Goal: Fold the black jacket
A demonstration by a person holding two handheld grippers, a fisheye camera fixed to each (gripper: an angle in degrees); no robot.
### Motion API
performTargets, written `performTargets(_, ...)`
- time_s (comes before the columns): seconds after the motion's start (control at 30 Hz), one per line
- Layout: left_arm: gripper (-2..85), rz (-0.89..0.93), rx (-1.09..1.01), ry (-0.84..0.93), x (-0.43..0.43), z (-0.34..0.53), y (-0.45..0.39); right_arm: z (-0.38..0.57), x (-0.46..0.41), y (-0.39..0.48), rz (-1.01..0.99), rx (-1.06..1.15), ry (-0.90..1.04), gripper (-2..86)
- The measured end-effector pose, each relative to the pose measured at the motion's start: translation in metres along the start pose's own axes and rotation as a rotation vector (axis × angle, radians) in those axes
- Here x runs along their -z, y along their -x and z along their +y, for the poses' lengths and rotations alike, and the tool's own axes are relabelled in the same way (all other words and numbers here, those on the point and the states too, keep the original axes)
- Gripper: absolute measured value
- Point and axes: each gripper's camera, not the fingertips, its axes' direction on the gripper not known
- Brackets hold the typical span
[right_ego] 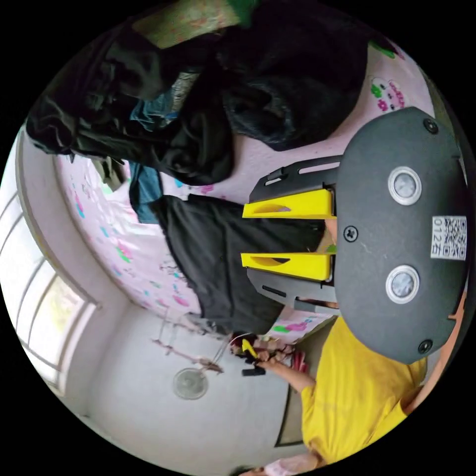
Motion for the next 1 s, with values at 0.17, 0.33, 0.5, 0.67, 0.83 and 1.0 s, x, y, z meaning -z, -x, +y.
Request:
performTargets(0.17,12.8,-0.013,0.020,0.100,-0.046,0.034,-0.005,0.029,-0.054,0.012,0.008,-0.007,0.086,12.1)
performTargets(0.33,12.0,0.026,0.028,0.065,-0.073,0.012,-0.010,0.011,-0.087,0.011,-0.029,-0.038,0.076,10.0)
performTargets(0.5,6.4,0.031,-0.025,0.065,-0.094,-0.029,-0.037,-0.015,-0.107,0.029,-0.022,0.026,0.052,2.4)
performTargets(0.67,3.2,0.069,0.001,-0.046,-0.098,-0.073,-0.051,-0.047,-0.131,0.011,-0.075,-0.156,-0.013,1.1)
performTargets(0.83,2.7,-0.020,0.183,0.259,-0.173,-0.085,-0.038,-0.061,-0.205,0.014,0.027,-0.178,0.144,1.3)
performTargets(1.0,2.6,0.036,0.209,0.071,-0.165,-0.076,-0.041,-0.069,-0.229,0.026,0.073,-0.150,0.130,1.6)
